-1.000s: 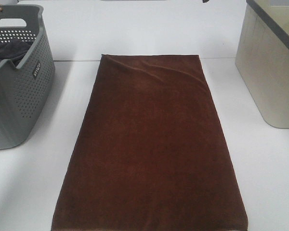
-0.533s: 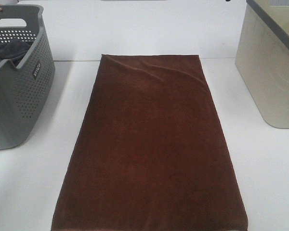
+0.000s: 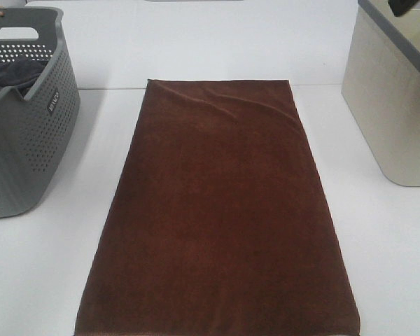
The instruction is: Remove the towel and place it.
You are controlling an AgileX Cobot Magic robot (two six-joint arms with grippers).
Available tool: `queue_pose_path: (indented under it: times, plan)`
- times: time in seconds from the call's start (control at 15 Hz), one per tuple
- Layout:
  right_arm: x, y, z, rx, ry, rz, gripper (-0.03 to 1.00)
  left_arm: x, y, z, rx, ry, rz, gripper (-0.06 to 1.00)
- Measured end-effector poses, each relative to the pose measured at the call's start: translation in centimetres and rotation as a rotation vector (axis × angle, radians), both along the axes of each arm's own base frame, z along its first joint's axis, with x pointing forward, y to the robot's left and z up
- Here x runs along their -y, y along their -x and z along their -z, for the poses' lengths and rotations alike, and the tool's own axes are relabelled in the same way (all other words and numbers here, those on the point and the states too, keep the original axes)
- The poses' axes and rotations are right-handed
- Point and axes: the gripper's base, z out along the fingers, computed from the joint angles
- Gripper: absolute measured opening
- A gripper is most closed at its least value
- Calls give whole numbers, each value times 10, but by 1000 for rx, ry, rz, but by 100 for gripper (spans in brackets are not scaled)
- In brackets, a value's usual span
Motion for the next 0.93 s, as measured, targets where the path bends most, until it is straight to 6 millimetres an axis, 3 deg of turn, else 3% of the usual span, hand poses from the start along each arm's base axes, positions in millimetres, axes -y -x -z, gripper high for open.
queue_pose_path:
  times: [0.13,0.27,0.53,0.8,0.93]
  plan:
    - [11,46,14,-37,7,0,50,-11,44,27,-85,26,-2,74]
    - [21,89,40,-97,21,-1,50,-24,88,52,-126,29,-2,74]
    - [40,167,82,-107,24,-1,50,-46,158,101,-137,28,2,74]
    - [54,225,112,59,-17,4,50,-59,207,134,-77,70,40,74]
    - [58,243,110,218,-56,8,50,-60,223,139,7,86,118,74]
